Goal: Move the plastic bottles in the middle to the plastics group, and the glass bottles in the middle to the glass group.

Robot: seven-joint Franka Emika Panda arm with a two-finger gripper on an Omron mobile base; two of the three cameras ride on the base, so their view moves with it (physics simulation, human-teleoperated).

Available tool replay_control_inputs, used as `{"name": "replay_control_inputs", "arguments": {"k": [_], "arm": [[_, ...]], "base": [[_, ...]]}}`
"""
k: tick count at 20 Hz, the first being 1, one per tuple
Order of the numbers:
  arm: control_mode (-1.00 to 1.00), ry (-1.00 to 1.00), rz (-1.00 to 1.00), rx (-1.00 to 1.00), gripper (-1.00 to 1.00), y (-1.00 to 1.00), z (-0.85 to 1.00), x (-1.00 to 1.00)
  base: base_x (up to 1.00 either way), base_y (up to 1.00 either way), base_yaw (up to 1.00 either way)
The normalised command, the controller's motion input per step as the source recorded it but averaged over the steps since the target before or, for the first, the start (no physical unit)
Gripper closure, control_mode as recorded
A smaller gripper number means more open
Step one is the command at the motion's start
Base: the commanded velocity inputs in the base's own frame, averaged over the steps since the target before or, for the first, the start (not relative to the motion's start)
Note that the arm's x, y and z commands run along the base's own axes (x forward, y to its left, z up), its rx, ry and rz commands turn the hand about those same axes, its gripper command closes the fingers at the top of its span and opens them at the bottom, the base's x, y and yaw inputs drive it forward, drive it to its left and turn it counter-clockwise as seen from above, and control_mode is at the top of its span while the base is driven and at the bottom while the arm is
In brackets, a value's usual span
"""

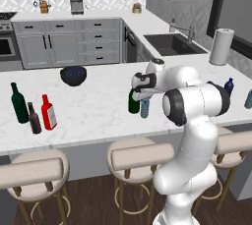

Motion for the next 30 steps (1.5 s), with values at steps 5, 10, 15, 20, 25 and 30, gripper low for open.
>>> {"name": "replay_control_inputs", "arguments": {"k": [5, 10, 15, 20, 25, 30], "arm": [[-1.00, -0.01, -0.02, 0.01, 1.00, -0.42, 0.06, -0.17], [-1.00, 0.00, -0.12, 0.03, 1.00, -0.99, 0.35, -0.28], [-1.00, 0.00, -0.21, 0.00, 1.00, -1.00, 0.31, -0.04], [-1.00, 0.00, -0.24, 0.00, 1.00, -1.00, 0.21, 0.00], [-1.00, 0.00, -0.27, 0.00, 1.00, -1.00, 0.05, 0.00], [-1.00, 0.00, -0.31, 0.00, 1.00, -1.00, 0.00, 0.00]], "base": [[0.00, 0.00, 0.00], [0.00, 0.00, 0.00], [0.00, 0.00, 0.00], [0.00, 0.00, 0.00], [0.00, 0.00, 0.00], [0.00, 0.00, 0.00]]}}
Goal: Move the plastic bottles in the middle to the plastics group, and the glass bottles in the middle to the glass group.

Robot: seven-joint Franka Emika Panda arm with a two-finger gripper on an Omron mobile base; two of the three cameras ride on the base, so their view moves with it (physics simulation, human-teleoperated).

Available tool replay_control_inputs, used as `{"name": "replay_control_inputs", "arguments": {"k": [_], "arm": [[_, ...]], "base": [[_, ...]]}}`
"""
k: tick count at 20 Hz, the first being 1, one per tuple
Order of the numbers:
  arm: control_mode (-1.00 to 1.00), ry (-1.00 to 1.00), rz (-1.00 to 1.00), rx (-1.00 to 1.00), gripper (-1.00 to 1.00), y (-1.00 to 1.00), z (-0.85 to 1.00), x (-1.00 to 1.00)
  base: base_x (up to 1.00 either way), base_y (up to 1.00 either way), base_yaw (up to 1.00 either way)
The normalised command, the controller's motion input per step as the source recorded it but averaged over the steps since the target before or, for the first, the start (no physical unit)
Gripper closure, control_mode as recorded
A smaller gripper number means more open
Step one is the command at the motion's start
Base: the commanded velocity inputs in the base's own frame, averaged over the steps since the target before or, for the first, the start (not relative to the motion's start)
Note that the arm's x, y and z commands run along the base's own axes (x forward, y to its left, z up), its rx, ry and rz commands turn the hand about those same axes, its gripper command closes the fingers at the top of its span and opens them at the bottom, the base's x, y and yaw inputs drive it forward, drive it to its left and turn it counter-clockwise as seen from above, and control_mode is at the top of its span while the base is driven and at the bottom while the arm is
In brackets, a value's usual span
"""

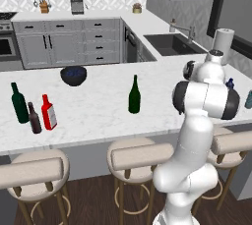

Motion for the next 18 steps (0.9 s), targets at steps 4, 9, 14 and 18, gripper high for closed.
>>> {"name": "replay_control_inputs", "arguments": {"k": [4, 9, 14, 18], "arm": [[-1.00, 0.00, -0.33, 0.00, 1.00, -1.00, 0.00, 0.00], [-1.00, 0.00, -0.31, 0.00, 1.00, -0.95, -0.10, 0.00], [-1.00, 0.01, -0.29, -0.02, 1.00, -0.77, -0.09, 0.00], [-1.00, 0.00, -0.19, 0.00, 1.00, -0.46, 0.00, 0.00]], "base": [[0.00, 0.00, 0.00], [0.00, 0.00, 0.00], [0.00, 0.00, 0.00], [0.00, 0.00, 0.00]]}}
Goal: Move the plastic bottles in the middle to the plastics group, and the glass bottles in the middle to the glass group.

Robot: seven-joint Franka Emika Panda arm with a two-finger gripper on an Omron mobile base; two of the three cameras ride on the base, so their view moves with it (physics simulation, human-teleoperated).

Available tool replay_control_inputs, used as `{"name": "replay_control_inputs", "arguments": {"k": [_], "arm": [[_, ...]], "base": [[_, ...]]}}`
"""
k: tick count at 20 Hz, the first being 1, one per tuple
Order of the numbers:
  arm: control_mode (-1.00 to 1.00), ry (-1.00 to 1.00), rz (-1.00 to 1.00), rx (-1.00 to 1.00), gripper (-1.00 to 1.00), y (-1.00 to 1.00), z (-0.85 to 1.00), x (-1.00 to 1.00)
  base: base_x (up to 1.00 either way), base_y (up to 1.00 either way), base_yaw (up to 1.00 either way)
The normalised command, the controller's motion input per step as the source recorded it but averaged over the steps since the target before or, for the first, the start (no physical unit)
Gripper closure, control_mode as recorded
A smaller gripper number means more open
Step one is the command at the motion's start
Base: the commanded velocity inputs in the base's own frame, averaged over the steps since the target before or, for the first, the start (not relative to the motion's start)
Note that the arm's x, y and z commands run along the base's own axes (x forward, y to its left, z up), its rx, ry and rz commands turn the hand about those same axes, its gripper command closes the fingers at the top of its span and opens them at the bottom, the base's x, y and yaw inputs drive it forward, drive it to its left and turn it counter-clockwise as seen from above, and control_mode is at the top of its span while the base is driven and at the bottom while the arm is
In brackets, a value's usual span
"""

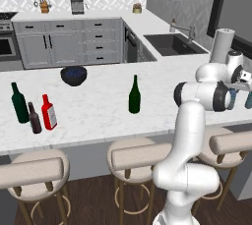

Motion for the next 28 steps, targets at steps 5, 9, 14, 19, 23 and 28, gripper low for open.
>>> {"name": "replay_control_inputs", "arguments": {"k": [5, 9, 14, 19, 23, 28], "arm": [[-1.00, -0.01, -0.05, 0.04, 1.00, -0.17, -0.04, -0.06], [-1.00, -0.05, 0.00, 0.00, 1.00, 0.02, -0.35, 0.00], [-1.00, -0.07, -0.01, 0.00, 1.00, 0.00, -0.04, 0.03], [-1.00, -0.06, -0.05, 0.00, 1.00, -0.12, 0.00, 0.07], [-1.00, -0.01, -0.05, 0.00, 1.00, -0.13, 0.00, 0.00], [-1.00, 0.00, -0.03, 0.00, 1.00, -0.06, 0.00, 0.00]], "base": [[0.00, 0.00, 0.00], [0.00, 0.00, 0.00], [0.00, 0.00, 0.00], [0.00, 0.00, 0.00], [0.00, 0.00, 0.00], [0.00, 0.00, 0.00]]}}
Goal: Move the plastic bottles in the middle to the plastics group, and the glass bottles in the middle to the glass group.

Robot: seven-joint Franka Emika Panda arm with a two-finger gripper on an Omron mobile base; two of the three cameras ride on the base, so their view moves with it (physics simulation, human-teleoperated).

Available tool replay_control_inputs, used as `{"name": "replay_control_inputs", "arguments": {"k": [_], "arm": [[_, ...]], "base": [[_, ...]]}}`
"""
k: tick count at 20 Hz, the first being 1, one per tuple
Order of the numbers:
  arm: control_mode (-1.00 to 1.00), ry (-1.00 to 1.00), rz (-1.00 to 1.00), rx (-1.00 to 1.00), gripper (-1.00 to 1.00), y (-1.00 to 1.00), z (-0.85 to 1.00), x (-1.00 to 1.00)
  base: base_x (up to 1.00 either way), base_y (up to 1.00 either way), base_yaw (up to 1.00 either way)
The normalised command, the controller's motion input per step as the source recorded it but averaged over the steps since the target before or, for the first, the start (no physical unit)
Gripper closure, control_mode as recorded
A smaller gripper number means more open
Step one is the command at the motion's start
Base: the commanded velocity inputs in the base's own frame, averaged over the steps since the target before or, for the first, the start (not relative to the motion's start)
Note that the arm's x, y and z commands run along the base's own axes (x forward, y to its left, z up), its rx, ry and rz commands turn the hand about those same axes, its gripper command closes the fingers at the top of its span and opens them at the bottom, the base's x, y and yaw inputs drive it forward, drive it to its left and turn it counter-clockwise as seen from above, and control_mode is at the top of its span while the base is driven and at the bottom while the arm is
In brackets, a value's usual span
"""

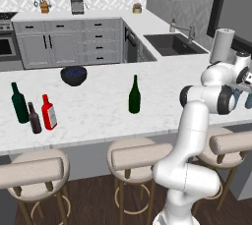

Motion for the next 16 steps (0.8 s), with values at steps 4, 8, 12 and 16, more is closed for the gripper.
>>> {"name": "replay_control_inputs", "arguments": {"k": [4, 8, 12, 16], "arm": [[-1.00, 0.00, 0.00, 0.00, 1.00, 0.00, -0.23, 0.00], [-1.00, 0.01, 0.00, 0.00, 1.00, 0.00, -0.33, 0.00], [-1.00, 0.00, 0.00, 0.00, 1.00, 0.00, -0.13, 0.00], [-1.00, 0.02, 0.00, 0.00, 1.00, 0.00, 0.00, 0.00]], "base": [[0.00, 0.00, 0.00], [0.00, 0.00, 0.00], [0.00, 0.00, 0.00], [0.00, 0.00, 0.00]]}}
